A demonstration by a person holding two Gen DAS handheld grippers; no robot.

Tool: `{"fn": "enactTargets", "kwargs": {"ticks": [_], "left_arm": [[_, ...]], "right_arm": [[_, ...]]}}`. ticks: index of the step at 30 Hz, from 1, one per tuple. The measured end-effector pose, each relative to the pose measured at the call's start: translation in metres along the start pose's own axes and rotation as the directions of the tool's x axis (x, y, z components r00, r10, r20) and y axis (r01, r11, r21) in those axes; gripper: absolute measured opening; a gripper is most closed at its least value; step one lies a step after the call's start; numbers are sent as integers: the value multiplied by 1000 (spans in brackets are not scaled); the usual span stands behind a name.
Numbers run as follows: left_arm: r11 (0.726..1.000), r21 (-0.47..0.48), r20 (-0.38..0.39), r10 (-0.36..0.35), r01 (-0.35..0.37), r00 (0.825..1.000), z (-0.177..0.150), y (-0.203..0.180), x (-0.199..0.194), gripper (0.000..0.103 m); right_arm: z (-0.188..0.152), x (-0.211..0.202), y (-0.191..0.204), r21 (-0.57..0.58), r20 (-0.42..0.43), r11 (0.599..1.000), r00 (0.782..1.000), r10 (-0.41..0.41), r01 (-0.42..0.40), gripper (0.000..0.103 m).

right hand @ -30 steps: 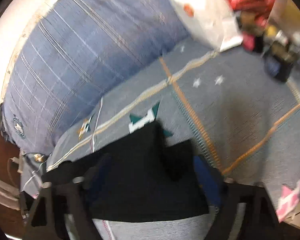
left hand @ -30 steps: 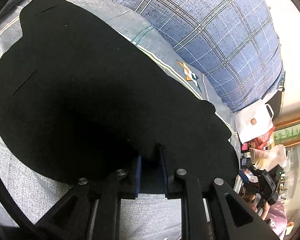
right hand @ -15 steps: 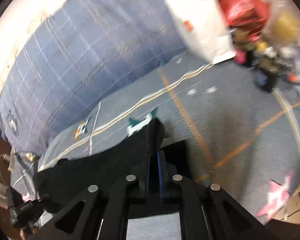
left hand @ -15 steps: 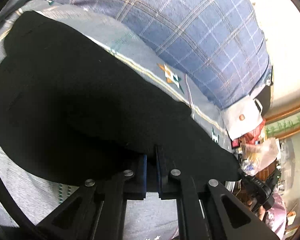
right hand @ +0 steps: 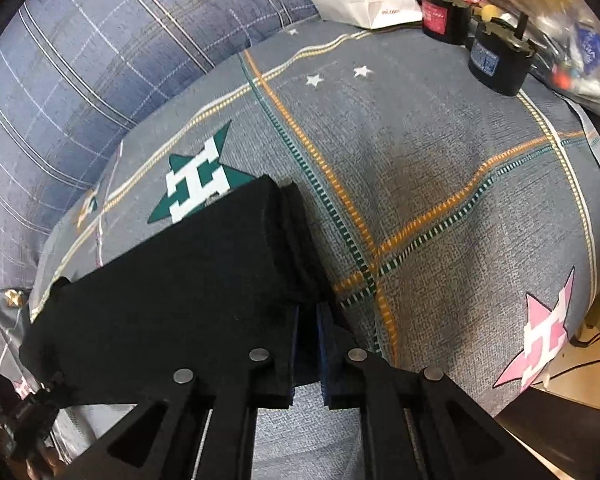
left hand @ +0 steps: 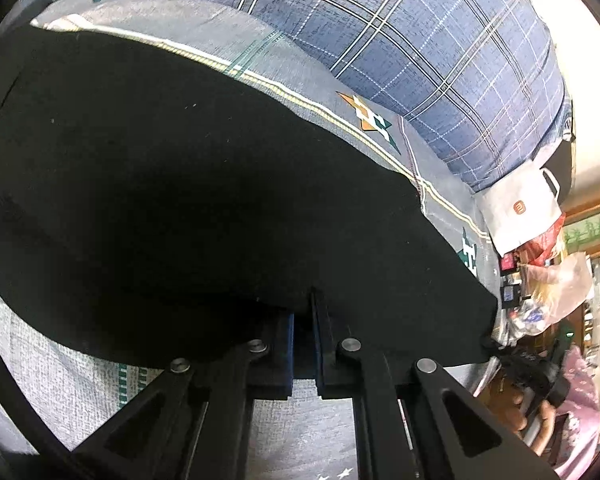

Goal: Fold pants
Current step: 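Fold the held pants over with the right gripper toward the left gripper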

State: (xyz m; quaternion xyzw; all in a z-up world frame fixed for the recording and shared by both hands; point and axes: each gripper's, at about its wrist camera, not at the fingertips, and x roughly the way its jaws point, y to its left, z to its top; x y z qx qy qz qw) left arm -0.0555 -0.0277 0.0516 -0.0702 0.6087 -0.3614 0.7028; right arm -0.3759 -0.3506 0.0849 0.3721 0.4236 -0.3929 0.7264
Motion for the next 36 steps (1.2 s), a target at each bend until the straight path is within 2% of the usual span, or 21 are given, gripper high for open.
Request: {"fn": "enactTargets", "kwargs": {"ticks": [3,6,8,9,10,11,13,15,16,18,21,23,24,26,27,28,30,32,34,36], "left_arm": [[999,34,6,30,-31,1000,-6,-18,2,8],[998,57,9,41,-41,999,-8,-24,-4,18],[998,61,18,32,-33,999,-9,-24,-12,43],[998,58,36,32,-34,999,-10,-23,-19,51],[997,55,59,42,-45,997,-10,-22,-26,58],[997,53,76,50,-54,996,-10,-20,-32,59],[998,30,97,56,-59,994,-6,-11,-50,59],[997,2,122,75,-76,990,-1,-1,-67,59],[994,-12,140,108,-108,984,3,4,-76,59],[980,-45,198,198,-193,960,13,15,-100,59],[970,-101,199,238,-222,951,28,32,-119,59],[963,-124,179,257,-237,950,35,44,-119,59],[962,-132,166,260,-240,951,39,49,-119,59],[967,-142,131,232,-213,964,46,60,-114,60],[969,-159,114,208,-189,971,47,68,-108,60],[968,-168,108,206,-186,973,46,77,-109,60],[956,-210,81,224,-203,971,46,91,-95,59],[947,-261,87,215,-186,973,45,95,-87,59],[942,-284,95,211,-177,973,50,97,-83,60],[940,-298,116,207,-165,972,56,97,-81,60]], "right_arm": [[-4,-26,-6,0,98,998,993,63,-64,9],[-11,-65,-6,-12,281,993,953,117,-119,12],[-21,-86,3,-44,376,994,920,107,-97,35],[-26,-93,7,-54,410,994,905,110,-97,69],[-30,-99,12,-70,442,993,889,119,-98,85],[-35,-106,22,-105,465,990,876,131,-92,85],[-46,-109,46,-161,468,982,869,160,-94,85],[-57,-109,81,-269,429,951,865,261,-153,85],[-62,-109,96,-310,407,935,864,296,-173,85],[-74,-105,131,-401,367,891,854,369,-212,85],[-89,-92,193,-523,264,798,834,484,-298,85],[-97,-79,235,-606,167,714,821,546,-351,85],[-104,-73,256,-636,119,680,824,553,-365,85],[-112,-53,302,-699,25,620,854,519,-356,85],[-117,-47,313,-716,-6,597,858,514,-363,85],[-121,-34,330,-740,-61,553,858,510,-382,85],[-130,-13,349,-782,-98,502,868,487,-370,82],[-143,14,360,-816,-87,478,887,453,-324,75],[-148,32,368,-819,-91,486,905,415,-305,71],[-153,41,373,-829,-96,472,908,407,-300,70]]}}
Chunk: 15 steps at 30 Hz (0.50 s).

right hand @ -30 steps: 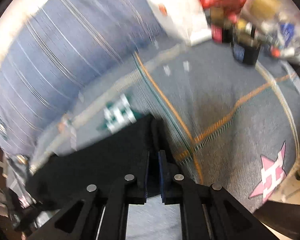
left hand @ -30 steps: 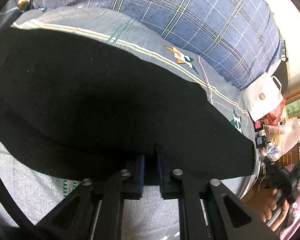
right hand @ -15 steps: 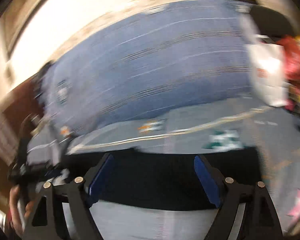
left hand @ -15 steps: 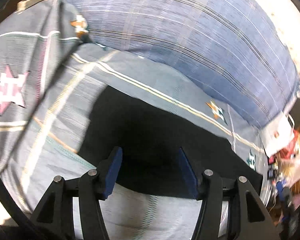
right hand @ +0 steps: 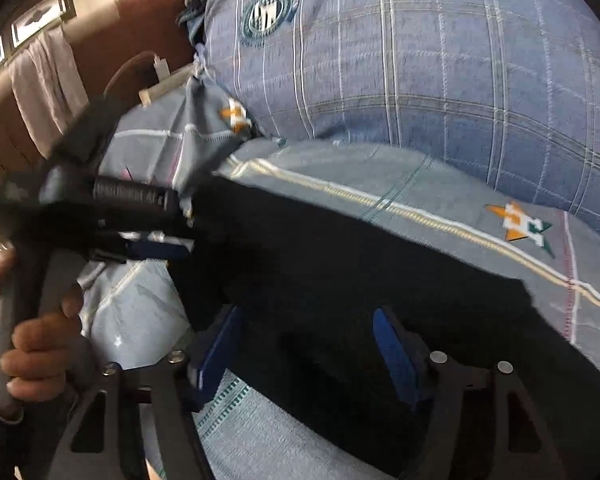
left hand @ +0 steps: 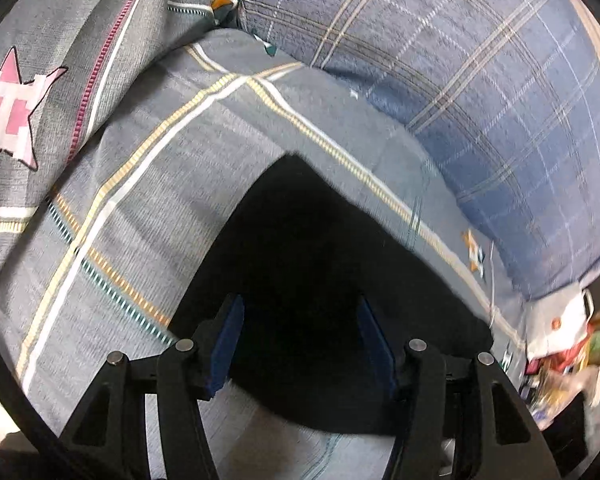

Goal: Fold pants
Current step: 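Fold the held pants over with the right gripper toward the left gripper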

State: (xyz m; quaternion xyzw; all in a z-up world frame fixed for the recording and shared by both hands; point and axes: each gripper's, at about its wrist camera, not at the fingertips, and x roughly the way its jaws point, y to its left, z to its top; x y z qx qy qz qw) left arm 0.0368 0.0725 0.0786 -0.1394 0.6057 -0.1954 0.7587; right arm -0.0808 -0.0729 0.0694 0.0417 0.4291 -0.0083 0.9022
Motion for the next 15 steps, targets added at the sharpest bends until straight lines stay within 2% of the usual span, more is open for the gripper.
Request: {"fn": "enactTargets", "kwargs": {"ticks": [2,3,4,5,6,7,12,15], "left_arm": [[1000,13,8,4,-4,1000,2,-4,2,60],[1000,24,8,11,-11,1000,1,-5,3,60],[1000,26,7,15,-15,1000,-1,-6,4,60],[1000,18,11,13,-13,1000,-1,-6,3,59],[1000,10,20,4,-4,1000,0,-7,3,59],[1000,8,28,-9,8,1000,4,-9,3,59],[996,72,94,-65,59,993,10,-27,-10,60],[991,67,124,-123,115,985,6,-25,-20,60]], "right_arm": [[-4,17,6,-45,-55,999,998,-24,22,68],[-7,27,9,-70,-84,996,995,-56,51,61],[-10,33,8,-77,-97,994,992,-85,78,48],[-11,33,9,-81,-89,993,991,-95,88,46],[-12,30,8,-85,-88,992,992,-96,88,37],[-9,26,5,-64,-94,995,992,-83,77,19],[-2,11,-30,128,-58,992,998,1,6,4],[-8,15,-55,238,-84,971,996,27,-6,3]]}}
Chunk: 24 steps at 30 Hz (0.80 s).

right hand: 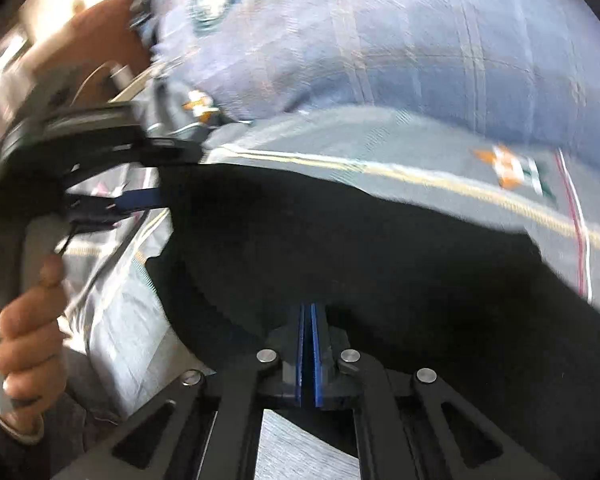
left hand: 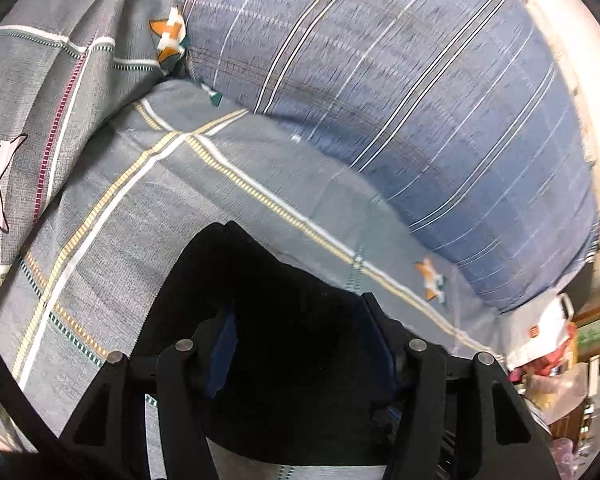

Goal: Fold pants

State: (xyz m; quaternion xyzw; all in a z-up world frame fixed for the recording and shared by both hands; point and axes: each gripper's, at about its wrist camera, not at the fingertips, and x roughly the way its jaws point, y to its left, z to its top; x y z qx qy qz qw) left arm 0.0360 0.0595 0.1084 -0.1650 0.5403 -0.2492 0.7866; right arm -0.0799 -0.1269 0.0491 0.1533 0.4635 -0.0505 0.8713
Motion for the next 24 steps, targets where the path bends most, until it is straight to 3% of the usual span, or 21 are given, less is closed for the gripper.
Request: {"fn": "enactTargets", "kwargs": {"ticks": [3,6,8,9,10,12,14,16,17,19,20,21,24], "left_arm": [[1000,-18,-2,6,-6,1000,-1,7,-5,61],[996,-48,-60,72,-75,996,-3,17,14,61],[994,-75,-105,67,-75,992,-5,24,25,59],[994,-81,-114,64,-74,991,-7,25,27,59],[994,-72,-108,70,-78,992,-7,24,26,55],[996,-56,-96,65,-71,993,-7,22,24,48],[996,-45,-86,71,-75,994,-7,20,21,31],[997,-40,-85,68,-72,994,-7,19,21,19],[997,-40,-86,61,-65,994,-7,17,21,16],[998,-28,-72,48,-50,996,-8,13,15,14],[999,-15,-66,36,-37,997,-8,9,10,13],[1000,2,-61,25,-24,998,-9,4,3,13],[998,46,-48,36,-34,998,-16,-5,-24,14]], "right_arm": [[2,-9,-2,7,40,989,988,147,-148,4],[1,-17,23,-87,60,983,985,165,-159,11],[0,-8,39,-145,36,979,988,150,-143,26],[0,-5,41,-156,34,979,990,139,-132,43],[-1,-1,43,-176,43,980,993,108,-99,67],[-3,6,48,-212,61,977,997,42,-28,73],[-2,15,50,-236,57,971,998,-14,28,73],[-3,33,49,-267,33,963,999,-29,37,72],[-5,38,50,-289,47,953,996,-75,86,71],[-15,33,60,-345,91,918,980,-175,196,49],[-15,32,64,-355,95,912,978,-184,206,42],[-14,28,67,-353,89,916,981,-170,191,8],[-9,2,72,-318,101,935,986,-132,158,5]]}}
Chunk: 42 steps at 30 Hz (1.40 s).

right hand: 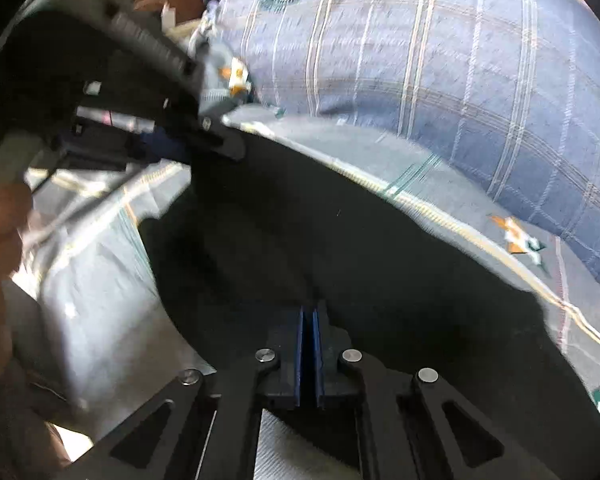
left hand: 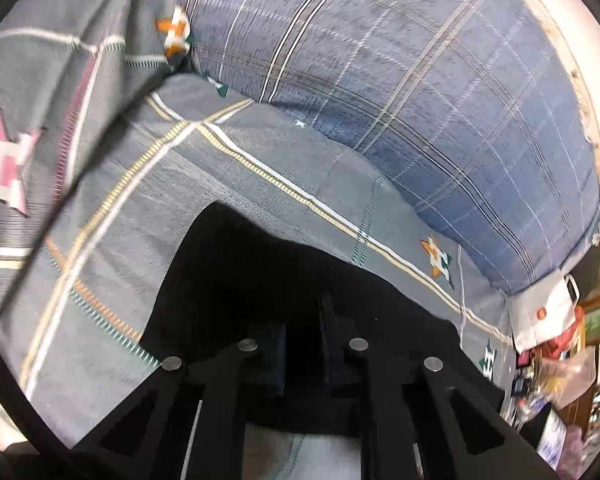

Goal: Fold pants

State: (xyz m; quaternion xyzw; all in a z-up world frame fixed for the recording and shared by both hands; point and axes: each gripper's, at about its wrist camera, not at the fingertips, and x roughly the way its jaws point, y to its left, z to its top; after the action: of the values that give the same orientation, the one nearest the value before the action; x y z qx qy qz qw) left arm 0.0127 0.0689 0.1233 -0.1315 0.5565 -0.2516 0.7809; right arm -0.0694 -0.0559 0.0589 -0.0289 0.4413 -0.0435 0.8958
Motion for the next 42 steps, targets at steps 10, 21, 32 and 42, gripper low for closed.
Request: {"fn": "enactTargets", "kwargs": {"ticks": [10,21,32,42], "left_arm": [[967,-148,-148,185,-207,971,0,57,30,46],[952,46,-159,306,-303,939,-7,30,51,44],[955,38,-45,295,-293,954,6,31,29,13],[856,128,61,498,-501,865,-1,9,31,41]], "right_arm": [[-19,23,-22,232,-91,947,964,249,-223,7],[-14,-8,-24,155,-67,963,970,235,-222,11],[-29,-7,-41,67,-177,996,982,68,-56,38],[-32,-32,-53,103,-170,991,980,106,-89,39]]}}
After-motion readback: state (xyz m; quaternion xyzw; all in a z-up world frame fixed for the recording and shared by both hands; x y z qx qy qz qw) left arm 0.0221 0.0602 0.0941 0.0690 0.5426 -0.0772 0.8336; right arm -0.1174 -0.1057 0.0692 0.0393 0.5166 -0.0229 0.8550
